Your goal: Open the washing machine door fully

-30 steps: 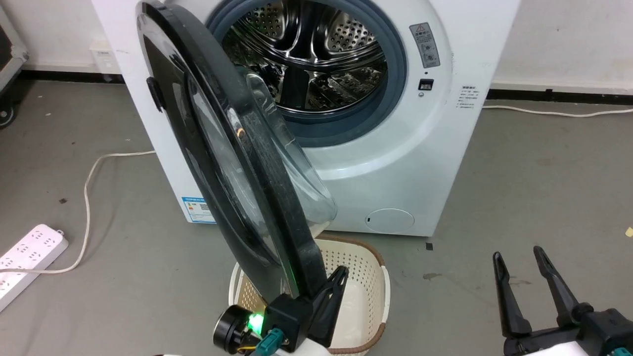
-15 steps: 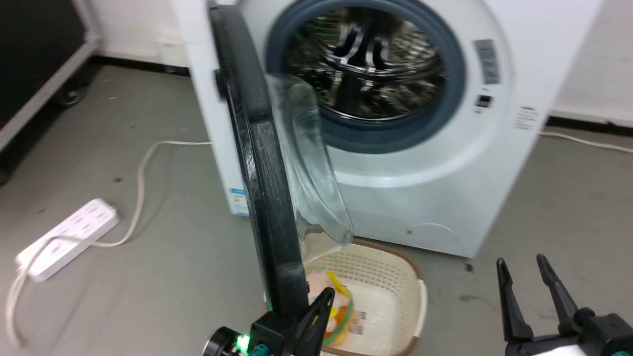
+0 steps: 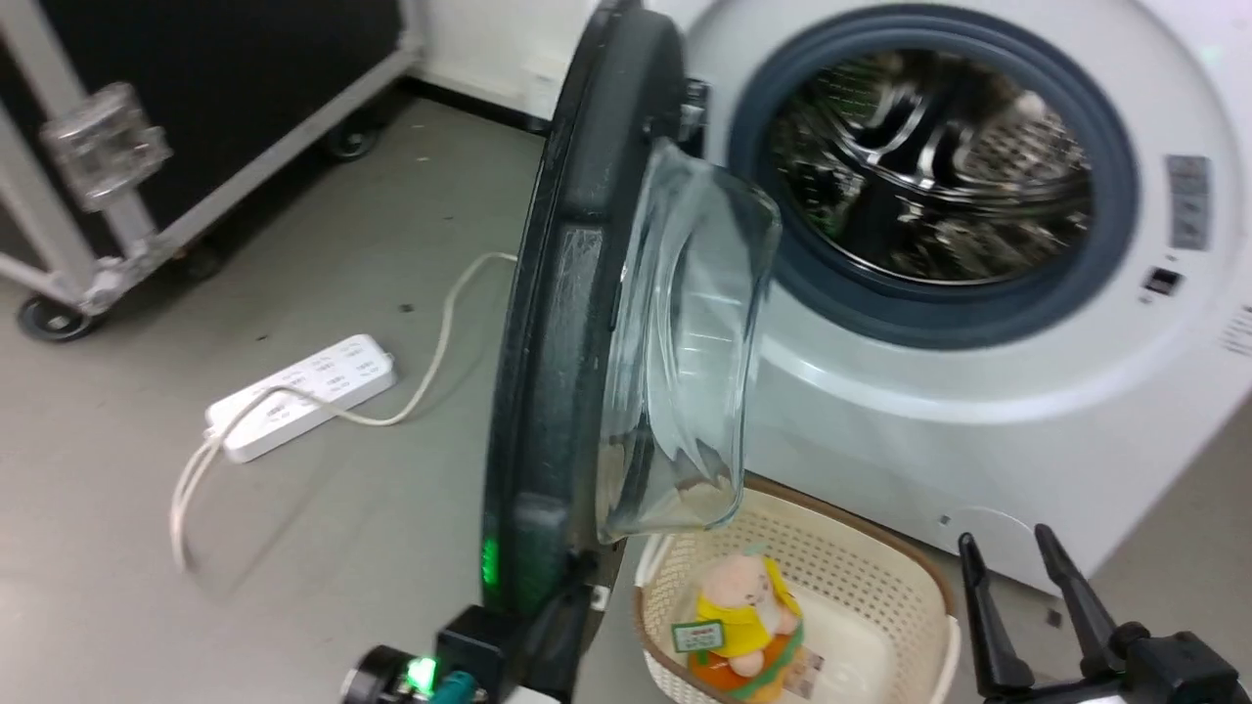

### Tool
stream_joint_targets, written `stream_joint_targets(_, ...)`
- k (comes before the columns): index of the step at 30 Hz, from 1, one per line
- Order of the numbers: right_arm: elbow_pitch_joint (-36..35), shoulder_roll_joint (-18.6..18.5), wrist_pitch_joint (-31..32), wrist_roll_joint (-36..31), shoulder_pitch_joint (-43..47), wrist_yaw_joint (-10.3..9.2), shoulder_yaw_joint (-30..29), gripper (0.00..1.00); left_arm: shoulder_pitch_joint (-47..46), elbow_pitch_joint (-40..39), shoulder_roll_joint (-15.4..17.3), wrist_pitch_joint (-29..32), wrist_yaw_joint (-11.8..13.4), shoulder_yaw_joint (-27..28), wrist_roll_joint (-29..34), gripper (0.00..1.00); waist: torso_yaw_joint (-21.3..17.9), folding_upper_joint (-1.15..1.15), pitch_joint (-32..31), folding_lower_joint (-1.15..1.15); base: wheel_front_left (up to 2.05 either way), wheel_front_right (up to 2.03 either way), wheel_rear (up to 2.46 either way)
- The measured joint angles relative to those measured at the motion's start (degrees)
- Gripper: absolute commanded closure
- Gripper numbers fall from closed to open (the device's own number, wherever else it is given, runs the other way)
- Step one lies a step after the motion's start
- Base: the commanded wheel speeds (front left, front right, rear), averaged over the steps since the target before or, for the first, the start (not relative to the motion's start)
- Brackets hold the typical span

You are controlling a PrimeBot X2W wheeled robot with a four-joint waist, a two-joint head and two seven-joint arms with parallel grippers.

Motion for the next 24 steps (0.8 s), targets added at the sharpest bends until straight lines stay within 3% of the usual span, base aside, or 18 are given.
stream_joint_targets(8, 0.5, 0.0, 0.0, 0.0, 0.0, 0.0, 0.9, 0.0, 0.0, -0.5, 2.7, 0.0, 2.0, 5.3, -1.8, 1.0, 2.5, 0.0, 0.3, 0.0, 0.0, 0.0, 0.0)
stream_joint_targets(24, 0.0, -0.8, 0.0, -3.6, -3.0, 0.0, 1.7, 0.0, -4.9, 1.7, 8.8, -2.7, 3.8, 18.3, -7.0, 1.0, -0.9, 0.0, 9.9, 0.01, 0.0, 0.0, 0.0)
